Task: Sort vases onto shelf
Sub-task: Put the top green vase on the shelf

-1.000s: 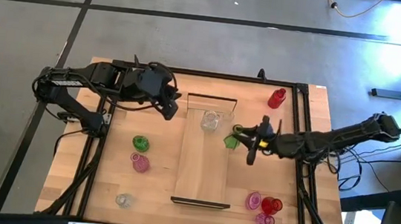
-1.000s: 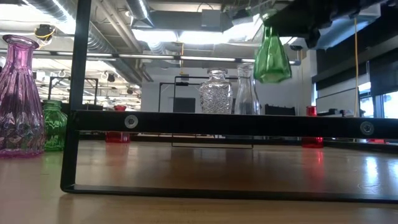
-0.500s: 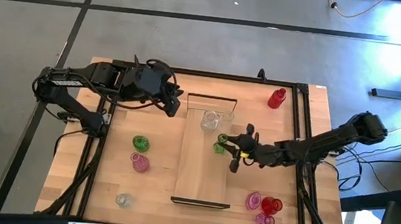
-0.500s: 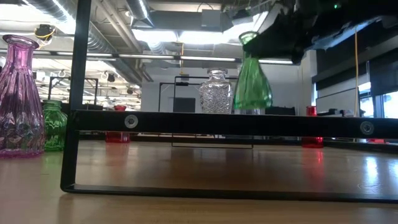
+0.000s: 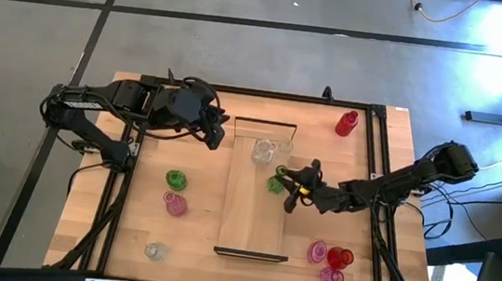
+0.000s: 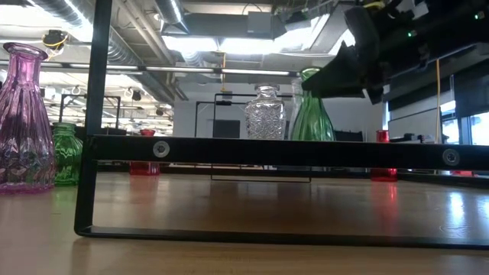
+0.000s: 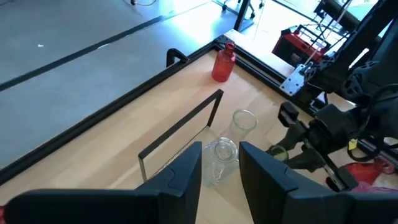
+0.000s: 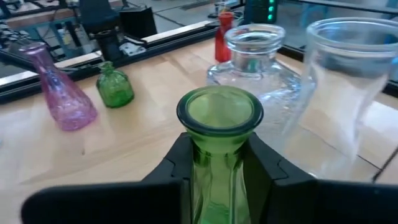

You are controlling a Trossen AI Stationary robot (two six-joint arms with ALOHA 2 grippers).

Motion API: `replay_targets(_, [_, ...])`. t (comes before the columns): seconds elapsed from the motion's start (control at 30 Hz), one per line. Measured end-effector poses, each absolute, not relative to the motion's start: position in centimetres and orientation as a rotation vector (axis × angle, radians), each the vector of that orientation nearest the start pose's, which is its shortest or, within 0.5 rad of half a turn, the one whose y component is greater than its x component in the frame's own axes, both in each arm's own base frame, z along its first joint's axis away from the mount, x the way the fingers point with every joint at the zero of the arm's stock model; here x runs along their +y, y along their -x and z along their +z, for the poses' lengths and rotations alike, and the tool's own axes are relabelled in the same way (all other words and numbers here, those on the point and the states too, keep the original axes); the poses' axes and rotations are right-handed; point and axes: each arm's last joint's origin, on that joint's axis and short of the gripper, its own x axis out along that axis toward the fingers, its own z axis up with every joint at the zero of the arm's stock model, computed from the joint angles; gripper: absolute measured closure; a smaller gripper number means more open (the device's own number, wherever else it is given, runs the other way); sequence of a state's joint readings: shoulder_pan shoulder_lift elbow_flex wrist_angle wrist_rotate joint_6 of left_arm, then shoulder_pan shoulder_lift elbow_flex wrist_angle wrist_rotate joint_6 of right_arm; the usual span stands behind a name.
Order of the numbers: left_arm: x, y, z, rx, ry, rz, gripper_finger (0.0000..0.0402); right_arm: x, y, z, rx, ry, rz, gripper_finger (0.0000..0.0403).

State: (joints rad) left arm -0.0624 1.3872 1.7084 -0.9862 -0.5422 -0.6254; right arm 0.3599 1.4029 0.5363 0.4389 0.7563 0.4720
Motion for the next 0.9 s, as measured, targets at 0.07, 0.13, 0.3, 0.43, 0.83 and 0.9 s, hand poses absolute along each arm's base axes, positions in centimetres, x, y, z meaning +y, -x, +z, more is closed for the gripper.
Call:
replay_targets(0.07, [-0.10, -25.86, 44.03, 0.471, 0.387, 0.641, 0.0301, 7.27, -25.09, 17.86, 0.263, -0.225, -0.484, 0.0323])
replay_targets(0.13, [-0.08, -25.85, 44.03, 0.467, 0.382, 0.650, 0.0301, 7.19, -25.02, 17.78, 0.264, -0.211, -0.506, 0.0297])
replay_targets(0.3, [-0.06, -25.84, 44.04, 0.464, 0.379, 0.656, 0.0301, 7.18, -24.94, 17.53, 0.286, -0.199, -0.502, 0.0265])
replay_targets(0.43, [-0.05, -25.84, 44.04, 0.464, 0.378, 0.657, 0.0301, 7.24, -24.98, 17.54, 0.290, -0.206, -0.479, 0.0268])
replay_targets(0.83, [0.02, -25.81, 44.06, 0.456, 0.370, 0.676, 0.0301, 7.28, -25.02, 17.61, 0.286, -0.210, -0.470, 0.0252])
replay_targets(0.9, [0.02, -25.81, 44.06, 0.457, 0.370, 0.676, 0.0301, 7.25, -25.01, 17.62, 0.283, -0.208, -0.478, 0.0242])
